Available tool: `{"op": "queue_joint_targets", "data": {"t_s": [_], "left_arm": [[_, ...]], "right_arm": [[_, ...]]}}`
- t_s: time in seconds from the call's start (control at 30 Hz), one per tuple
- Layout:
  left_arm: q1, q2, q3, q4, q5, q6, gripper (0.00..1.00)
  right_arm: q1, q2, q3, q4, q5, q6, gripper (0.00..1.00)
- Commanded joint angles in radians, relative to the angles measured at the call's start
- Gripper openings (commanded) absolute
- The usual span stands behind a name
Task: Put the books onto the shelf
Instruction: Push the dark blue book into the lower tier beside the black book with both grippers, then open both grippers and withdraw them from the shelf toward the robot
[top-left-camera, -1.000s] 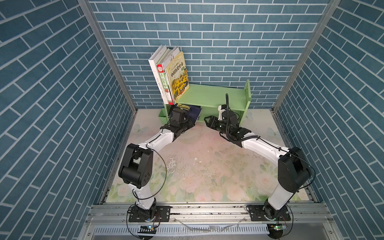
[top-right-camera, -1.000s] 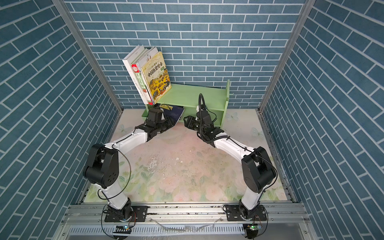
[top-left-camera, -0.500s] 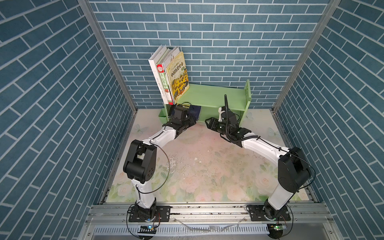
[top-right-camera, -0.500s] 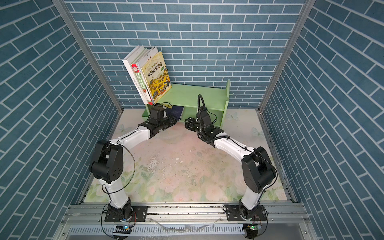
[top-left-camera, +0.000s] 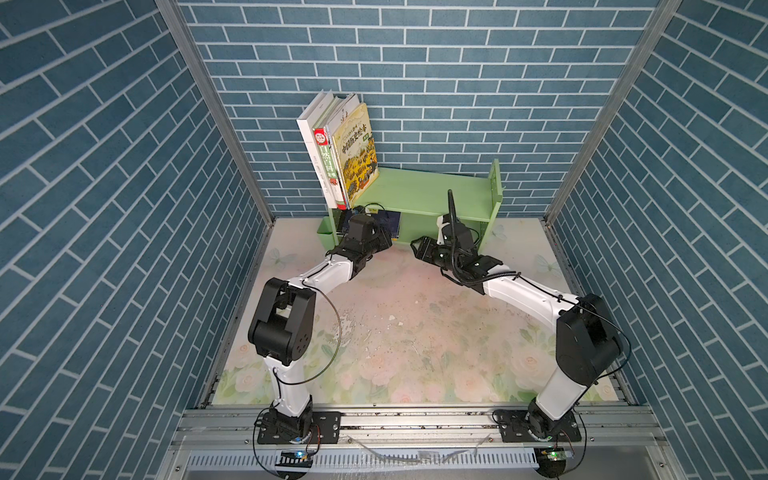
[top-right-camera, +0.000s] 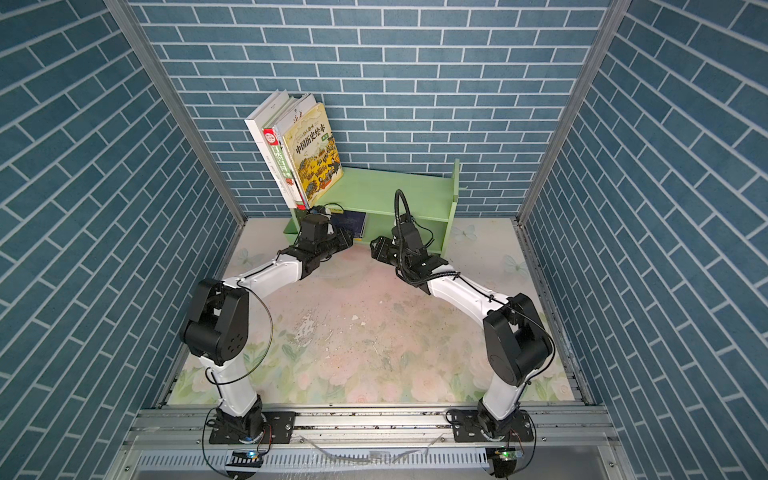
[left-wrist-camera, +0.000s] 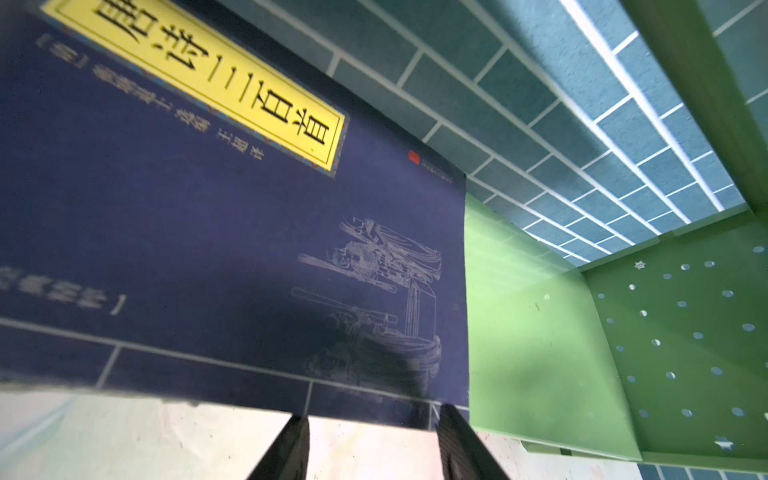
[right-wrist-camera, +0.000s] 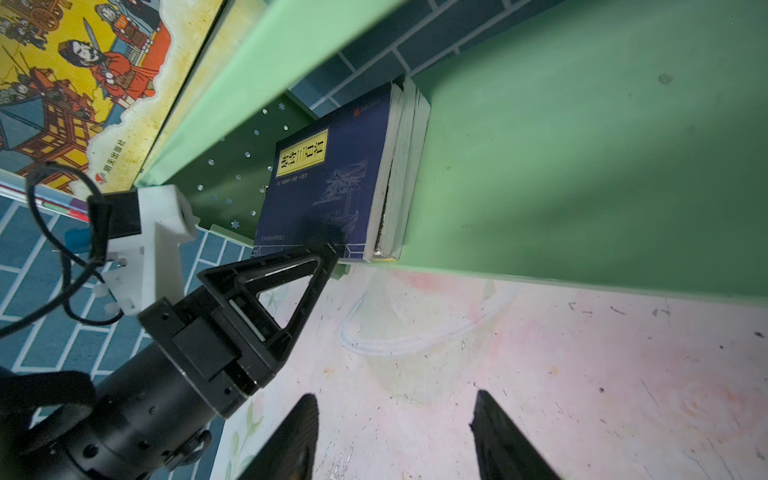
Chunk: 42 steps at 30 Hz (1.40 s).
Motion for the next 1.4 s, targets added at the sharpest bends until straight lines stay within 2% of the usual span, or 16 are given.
{"op": "queue_joint_targets", "data": {"t_s": [0.0, 0.4, 0.6, 0.93, 1.1, 1.17, 1.27, 1.37], "left_arm": [[0.013, 0.018, -0.031, 0.097, -0.038, 0.023, 0.53], [0.040, -0.049, -0.129, 0.177, -0.135, 0.025, 0.55], [0.085, -0.049, -0.174, 0.273, -0.115, 0.031, 0.55], [0.089, -0.065, -0.199, 0.361, -0.099, 0.045, 0.55], [0.090, -0.130, -0.277, 0.360, -0.103, 0.001, 0.69], [0.088, -0.179, -0.325, 0.350, -0.104, -0.021, 0.77], [0.079, -0.255, -0.403, 0.330, -0.084, -0.068, 0.83], [0.041, -0.341, -0.461, 0.258, -0.071, -0.062, 0.85]], "right_arm": [[-0.002, -0.004, 0.030, -0.019, 0.013, -0.002, 0.60], [-0.003, -0.005, 0.039, -0.033, 0.002, -0.006, 0.60], [-0.002, -0.042, 0.013, -0.041, 0.012, -0.014, 0.60], [-0.001, -0.099, -0.032, -0.073, 0.035, -0.014, 0.60], [-0.003, -0.150, -0.064, -0.111, 0.035, -0.043, 0.62], [-0.002, -0.187, -0.085, -0.138, 0.044, -0.064, 0.64], [-0.001, -0.261, -0.129, -0.189, 0.049, -0.097, 0.84], [0.000, -0.372, -0.214, -0.250, 0.095, -0.112, 0.95]]}}
